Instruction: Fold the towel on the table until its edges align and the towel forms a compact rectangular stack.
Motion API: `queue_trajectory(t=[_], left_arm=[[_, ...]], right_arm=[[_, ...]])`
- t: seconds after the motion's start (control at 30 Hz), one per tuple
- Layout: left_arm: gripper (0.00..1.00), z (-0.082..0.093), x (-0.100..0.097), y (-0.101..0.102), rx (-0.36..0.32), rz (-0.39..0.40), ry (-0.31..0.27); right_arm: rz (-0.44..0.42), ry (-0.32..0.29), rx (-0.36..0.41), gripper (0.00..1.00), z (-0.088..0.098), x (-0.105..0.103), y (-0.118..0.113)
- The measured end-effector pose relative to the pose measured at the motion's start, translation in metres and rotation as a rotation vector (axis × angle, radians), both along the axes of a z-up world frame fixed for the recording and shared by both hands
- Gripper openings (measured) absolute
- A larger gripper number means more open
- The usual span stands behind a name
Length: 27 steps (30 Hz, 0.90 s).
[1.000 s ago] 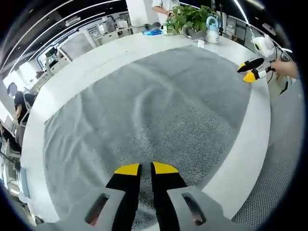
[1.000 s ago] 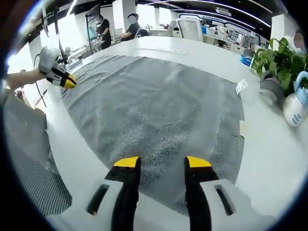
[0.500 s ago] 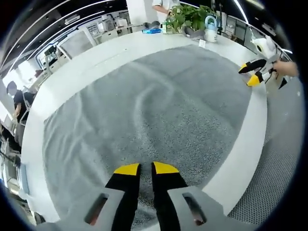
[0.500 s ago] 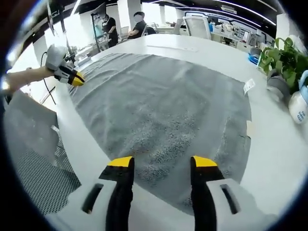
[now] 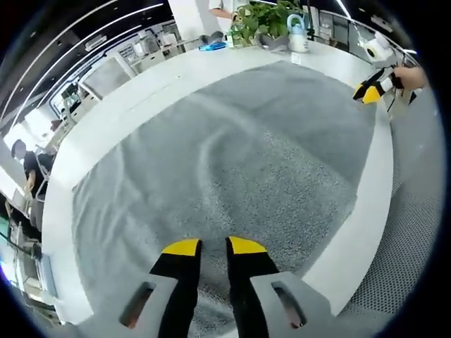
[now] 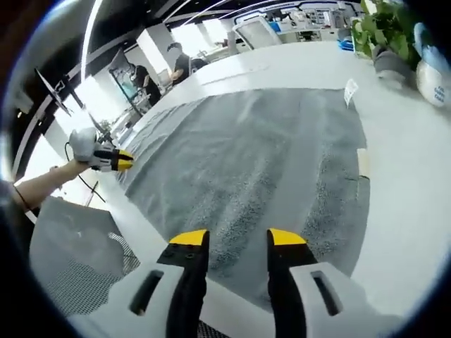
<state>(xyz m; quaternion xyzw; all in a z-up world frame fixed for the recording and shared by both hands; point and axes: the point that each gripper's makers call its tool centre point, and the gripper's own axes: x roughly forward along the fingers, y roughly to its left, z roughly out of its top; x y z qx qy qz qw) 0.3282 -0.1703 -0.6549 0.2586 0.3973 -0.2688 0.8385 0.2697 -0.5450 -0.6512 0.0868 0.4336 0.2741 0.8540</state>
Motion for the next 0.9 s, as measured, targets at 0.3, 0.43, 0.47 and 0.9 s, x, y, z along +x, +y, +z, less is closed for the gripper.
queue_trajectory(t=[0.3,0.43,0.47,0.9], left_arm=[[0.44,0.041,0.024,-0.081,0.025,-0.320,-0.134],[0.42,0.062,0.021,-0.159,-0.031,-0.477,-0.161],[0.42,0.065,0.018,-0.176,-0.054,-0.509,-0.164],[0.38,0.057,-0.055,-0.372,-0.326,-0.806,-0.074]], right_arm=[[0.077,-0.023,0.056,0.37,0.018,-0.007,0.008],[0.074,-0.079,0.050,0.40,0.040,0.002,-0.004],[0.064,-0.102,0.037,0.40,0.048,0.008,-0.014],[-0.052,-0.279,-0.245,0.41,0.119,0.083,-0.151]])
